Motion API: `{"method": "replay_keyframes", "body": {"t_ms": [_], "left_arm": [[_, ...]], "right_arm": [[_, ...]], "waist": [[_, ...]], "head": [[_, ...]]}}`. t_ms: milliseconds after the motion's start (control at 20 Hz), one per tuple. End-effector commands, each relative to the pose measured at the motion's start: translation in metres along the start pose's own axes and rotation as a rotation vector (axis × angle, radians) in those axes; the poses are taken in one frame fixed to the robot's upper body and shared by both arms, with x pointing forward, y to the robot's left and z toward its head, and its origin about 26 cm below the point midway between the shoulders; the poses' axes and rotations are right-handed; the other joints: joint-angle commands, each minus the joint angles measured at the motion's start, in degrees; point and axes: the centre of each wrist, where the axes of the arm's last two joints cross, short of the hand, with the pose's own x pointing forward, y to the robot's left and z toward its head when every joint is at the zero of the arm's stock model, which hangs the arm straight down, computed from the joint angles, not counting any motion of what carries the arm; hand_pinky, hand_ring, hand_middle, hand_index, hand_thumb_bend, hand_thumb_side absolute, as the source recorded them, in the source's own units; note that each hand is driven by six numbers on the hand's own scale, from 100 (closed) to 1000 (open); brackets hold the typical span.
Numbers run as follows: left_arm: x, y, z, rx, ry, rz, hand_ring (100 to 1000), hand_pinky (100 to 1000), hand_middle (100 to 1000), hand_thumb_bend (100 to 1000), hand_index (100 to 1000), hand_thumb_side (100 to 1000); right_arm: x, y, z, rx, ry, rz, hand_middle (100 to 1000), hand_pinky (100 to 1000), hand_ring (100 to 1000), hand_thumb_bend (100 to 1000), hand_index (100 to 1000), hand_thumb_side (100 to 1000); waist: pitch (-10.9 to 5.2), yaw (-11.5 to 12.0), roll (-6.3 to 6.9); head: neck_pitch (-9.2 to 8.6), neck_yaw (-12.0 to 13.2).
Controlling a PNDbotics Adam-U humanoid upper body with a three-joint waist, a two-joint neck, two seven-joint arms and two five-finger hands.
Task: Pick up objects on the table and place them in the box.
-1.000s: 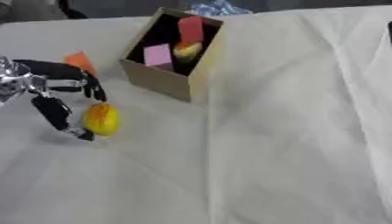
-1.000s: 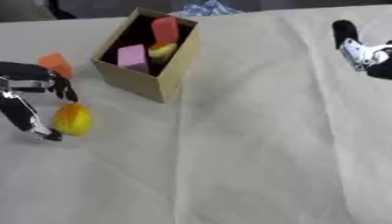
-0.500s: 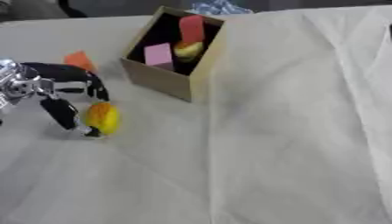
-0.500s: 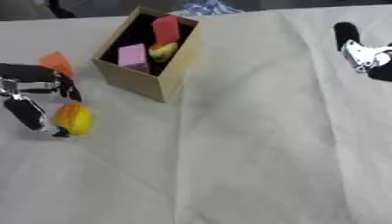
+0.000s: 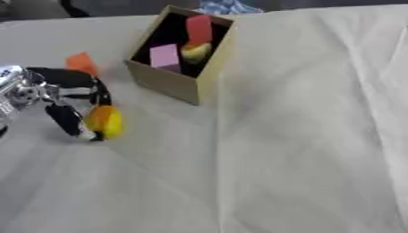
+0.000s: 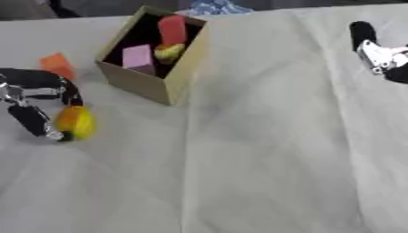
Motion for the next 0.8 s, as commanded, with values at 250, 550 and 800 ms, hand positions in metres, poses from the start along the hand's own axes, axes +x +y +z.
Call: {"method": "replay_keyframes", "body": {"t_ms": [250,550,800], "left_arm": [[0.009,0.037,0.042,0.15,-0.016,-0.033,671,728,624,286,736,377],[0.019,0.091,0.069,0.358,0.005,-0.077,686,753,642,316,752,361],[0.013,0.137,0.04,0.491,-0.013,-0.007,673,763,642,331,762,349]], "right_arm": [[0.002,-0.011,0.001,-0.028,0.007,0.026,720,886,820,100,824,475],[0.003,-0.013,0.0,-0.038,0.005,0.026,717,886,819,100,824,486],[0.005,-0.016,-0.004,-0.05,-0.026,0.025,718,887,821,100,824,441]], "waist": [[-1.2,0.0,-0.25],[-1.7,0.3,-0.15],[-1.92,-0.2,-0.38]], "head": [[-0.81,0.0],[-0.86,-0.3],[-1.04,0.0]]}}
